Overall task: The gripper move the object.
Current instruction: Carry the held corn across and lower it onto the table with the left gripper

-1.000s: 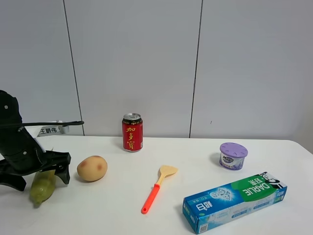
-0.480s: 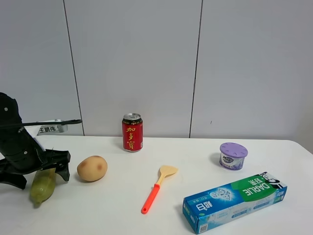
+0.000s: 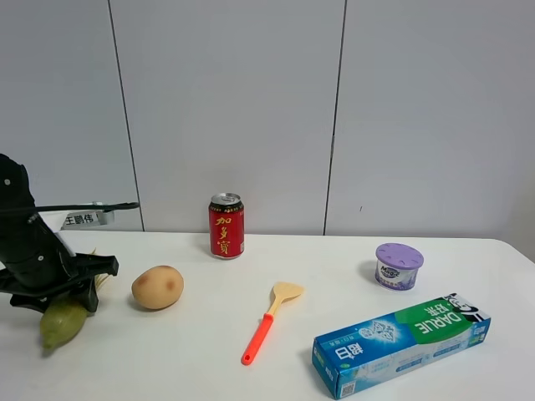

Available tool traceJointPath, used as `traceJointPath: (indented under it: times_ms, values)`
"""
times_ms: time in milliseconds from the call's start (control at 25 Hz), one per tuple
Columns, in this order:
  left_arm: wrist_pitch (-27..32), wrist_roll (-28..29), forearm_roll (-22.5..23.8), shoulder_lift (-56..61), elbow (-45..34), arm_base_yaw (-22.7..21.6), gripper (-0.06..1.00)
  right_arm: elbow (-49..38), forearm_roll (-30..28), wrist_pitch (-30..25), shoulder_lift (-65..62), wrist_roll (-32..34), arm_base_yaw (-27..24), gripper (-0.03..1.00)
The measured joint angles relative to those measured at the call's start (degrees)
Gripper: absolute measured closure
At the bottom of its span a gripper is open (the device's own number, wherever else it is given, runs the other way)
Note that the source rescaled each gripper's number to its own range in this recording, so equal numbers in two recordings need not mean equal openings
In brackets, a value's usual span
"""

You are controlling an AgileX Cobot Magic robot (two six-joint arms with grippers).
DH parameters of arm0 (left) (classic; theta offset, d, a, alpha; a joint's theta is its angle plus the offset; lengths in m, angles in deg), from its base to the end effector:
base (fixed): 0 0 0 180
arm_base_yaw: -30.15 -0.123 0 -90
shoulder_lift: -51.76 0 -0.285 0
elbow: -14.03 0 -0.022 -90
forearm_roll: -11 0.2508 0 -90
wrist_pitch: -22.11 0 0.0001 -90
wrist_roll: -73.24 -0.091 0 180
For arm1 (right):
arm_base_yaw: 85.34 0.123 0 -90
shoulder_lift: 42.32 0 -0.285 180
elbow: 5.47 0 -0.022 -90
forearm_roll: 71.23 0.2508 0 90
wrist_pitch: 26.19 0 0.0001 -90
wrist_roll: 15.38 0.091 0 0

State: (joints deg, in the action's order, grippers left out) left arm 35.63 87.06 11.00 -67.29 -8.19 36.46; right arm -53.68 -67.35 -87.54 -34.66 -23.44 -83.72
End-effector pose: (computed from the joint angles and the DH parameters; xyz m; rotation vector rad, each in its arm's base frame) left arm 0.3490 -0.0386 0.1079 -0.1772 2.7006 -0.1058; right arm -0.0066 0.0052 0.2784 -0.1763 2.0364 0.0108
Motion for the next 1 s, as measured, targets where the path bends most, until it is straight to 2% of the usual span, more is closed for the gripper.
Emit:
traceJointPath:
  times_ms: [160, 360, 640, 760, 1000]
  values:
    - [0.44, 0.0, 0.95, 5.36, 0.0, 0.0, 0.91, 0.0, 0.0, 0.0, 0.0, 0.0, 0.0, -0.03]
    - [7.68, 0.0, 0.95, 16.79, -0.05, 1.59, 0.91, 0.0, 0.0, 0.0, 0.0, 0.0, 0.0, -0.03]
    - [13.64, 0.23, -0.68, 25.09, 0.62, 10.72, 0.91, 0.0, 0.0, 0.0, 0.0, 0.0, 0.0, -0.03]
    - [15.47, 0.27, -1.49, 24.1, 2.18, 15.71, 0.91, 0.0, 0.0, 0.0, 0.0, 0.0, 0.0, -0.03]
    - [15.35, 0.27, -1.62, 17.07, 8.16, 22.31, 0.91, 0.0, 0.0, 0.0, 0.0, 0.0, 0.0, -0.03]
